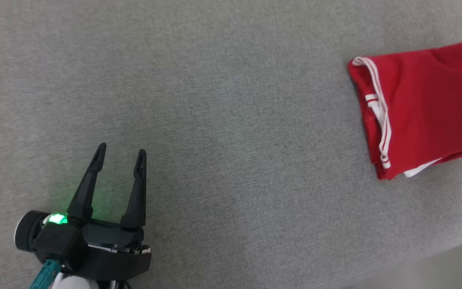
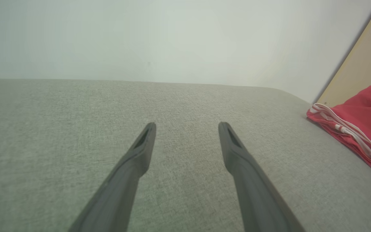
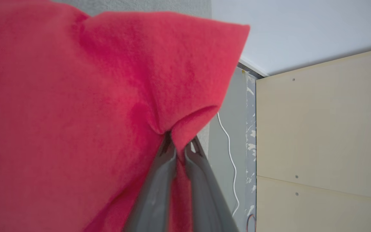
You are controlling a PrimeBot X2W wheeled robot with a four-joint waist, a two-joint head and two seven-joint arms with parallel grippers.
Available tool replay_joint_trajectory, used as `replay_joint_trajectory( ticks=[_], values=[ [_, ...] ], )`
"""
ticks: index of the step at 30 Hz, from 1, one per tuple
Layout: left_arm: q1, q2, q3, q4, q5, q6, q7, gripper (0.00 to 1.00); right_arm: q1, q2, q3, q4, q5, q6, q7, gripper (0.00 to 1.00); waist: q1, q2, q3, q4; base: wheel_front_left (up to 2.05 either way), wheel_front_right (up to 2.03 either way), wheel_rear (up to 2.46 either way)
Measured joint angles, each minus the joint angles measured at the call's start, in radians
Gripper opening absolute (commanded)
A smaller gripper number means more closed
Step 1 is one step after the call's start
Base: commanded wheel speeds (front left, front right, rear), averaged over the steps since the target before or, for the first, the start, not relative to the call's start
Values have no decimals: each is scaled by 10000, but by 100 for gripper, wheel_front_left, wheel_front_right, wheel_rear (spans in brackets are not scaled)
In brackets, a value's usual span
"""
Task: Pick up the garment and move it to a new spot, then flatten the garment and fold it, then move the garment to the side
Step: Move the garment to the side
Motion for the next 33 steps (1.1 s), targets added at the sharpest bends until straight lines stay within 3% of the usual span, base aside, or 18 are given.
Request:
replay_joint_trajectory(
  ticks=[6, 17, 18, 19, 20, 28, 33],
  values=[
    [-81, 190, -19, -169, 82, 0, -2, 100, -347, -251, 17, 245, -573, 0, -1430, 0, -1, -1, 545, -331, 0, 0, 0],
    [-198, 274, -35, -236, 125, 0, -15, 100, -817, -215, -249, 1551, -1218, 0, -2761, 0, -2, -2, 846, -376, 0, 0, 0],
    [-200, 272, -36, -215, 125, 0, -15, 100, -830, -161, -316, 1682, -1254, 0, -2869, 14, -3, -2, 830, -369, 0, 0, 0],
    [-199, 263, -36, -192, 125, 0, -15, 100, -837, -71, -407, 1756, -1312, 0, -2920, 36, -2, -1, 805, -365, 0, 0, 0],
    [-199, 251, -36, -163, 125, 0, -15, 100, -837, 13, -474, 1793, -1411, 0, -2932, 99, -2, -1, 773, -361, 0, 0, 0],
    [-133, -56, 61, 134, -105, 0, -6, 100, -341, 671, -1530, 1674, -1921, 0, -3789, 100, -2, -1, 292, -221, 0, 0, 0],
    [221, -353, 293, 458, -230, 0, 0, 100, 596, 1202, -2163, 993, -1912, 0, -4472, 100, -2, -1, -306, 19, 0, 0, 0]
  ],
)
